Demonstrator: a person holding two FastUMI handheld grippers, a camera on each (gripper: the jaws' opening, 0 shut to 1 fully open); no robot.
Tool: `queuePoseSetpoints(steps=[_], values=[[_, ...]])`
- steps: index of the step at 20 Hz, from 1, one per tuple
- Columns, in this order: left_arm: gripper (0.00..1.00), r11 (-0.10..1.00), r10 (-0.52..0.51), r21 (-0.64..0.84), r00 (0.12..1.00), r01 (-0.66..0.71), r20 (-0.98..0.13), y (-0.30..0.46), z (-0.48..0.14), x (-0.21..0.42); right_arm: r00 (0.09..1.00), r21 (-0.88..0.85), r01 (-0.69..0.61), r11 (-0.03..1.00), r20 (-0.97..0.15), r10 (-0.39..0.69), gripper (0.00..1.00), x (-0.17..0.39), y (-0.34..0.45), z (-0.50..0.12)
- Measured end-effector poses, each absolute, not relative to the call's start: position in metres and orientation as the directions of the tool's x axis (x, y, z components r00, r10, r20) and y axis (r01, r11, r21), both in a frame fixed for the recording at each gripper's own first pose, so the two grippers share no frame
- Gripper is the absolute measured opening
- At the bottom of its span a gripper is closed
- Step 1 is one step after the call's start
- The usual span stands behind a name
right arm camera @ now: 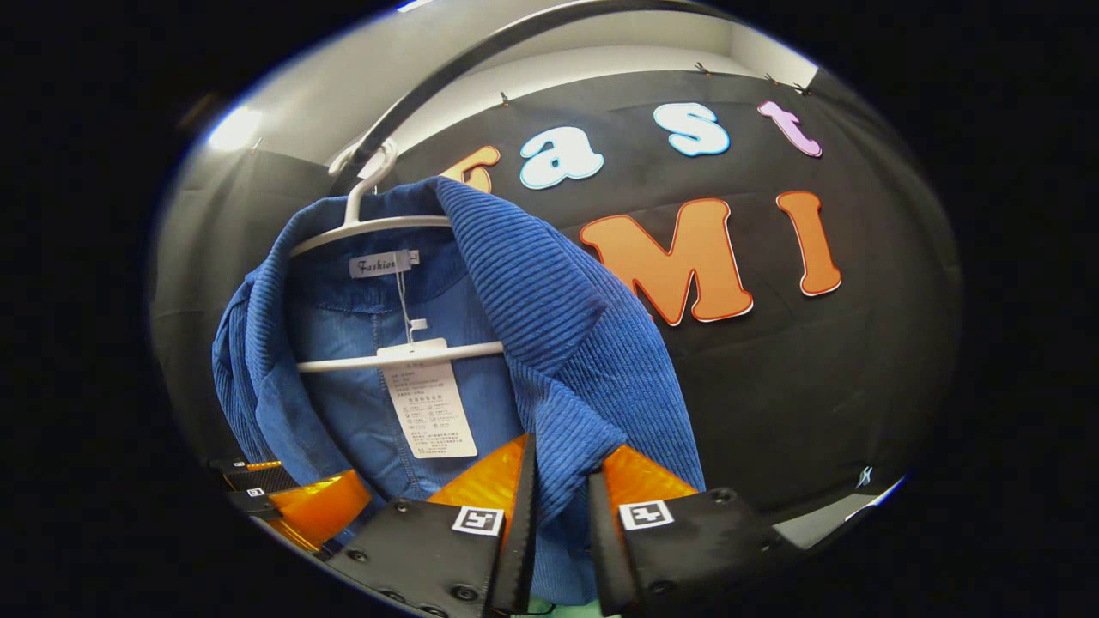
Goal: Grasp the clothes on the hanger with both hands and then place them into the laundry hamper below.
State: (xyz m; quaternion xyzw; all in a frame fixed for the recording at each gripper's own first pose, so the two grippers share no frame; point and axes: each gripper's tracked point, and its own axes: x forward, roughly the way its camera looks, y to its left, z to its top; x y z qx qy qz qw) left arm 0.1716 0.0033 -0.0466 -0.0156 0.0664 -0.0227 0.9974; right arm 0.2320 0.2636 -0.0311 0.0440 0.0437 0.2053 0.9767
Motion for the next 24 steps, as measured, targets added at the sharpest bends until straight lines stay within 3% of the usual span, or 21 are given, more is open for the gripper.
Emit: queuePoseSetpoints(steps=[5,6,8,13,24], values=[[0.98,0.999,-0.036,-0.003,0.99,0.036,-0.136,0.0,-0.048,0.173,0.896,0.19,-0.426,0.884,-0.045,0.442,0.13,0.238,0.256,-0.017],[0.87,0.999,-0.034,0.005,0.99,0.035,-0.134,-0.001,-0.048,0.174,0.889,0.207,-0.438,0.875,-0.042,0.455,0.13,0.237,0.256,-0.013],[0.77,0.999,-0.04,0.008,0.991,0.041,-0.13,-0.004,-0.046,0.174,0.878,0.224,-0.456,0.861,-0.041,0.476,0.13,0.236,0.253,-0.007],[0.07,0.999,-0.052,-0.018,0.994,0.051,-0.099,-0.009,-0.03,0.171,0.842,0.232,-0.522,0.821,-0.012,0.539,0.12,0.229,0.254,0.009],[0.04,0.989,-0.146,-0.016,0.98,0.145,-0.138,-0.03,-0.017,0.147,0.808,0.304,-0.562,0.77,-0.001,0.59,0.11,0.236,0.235,0.026]])
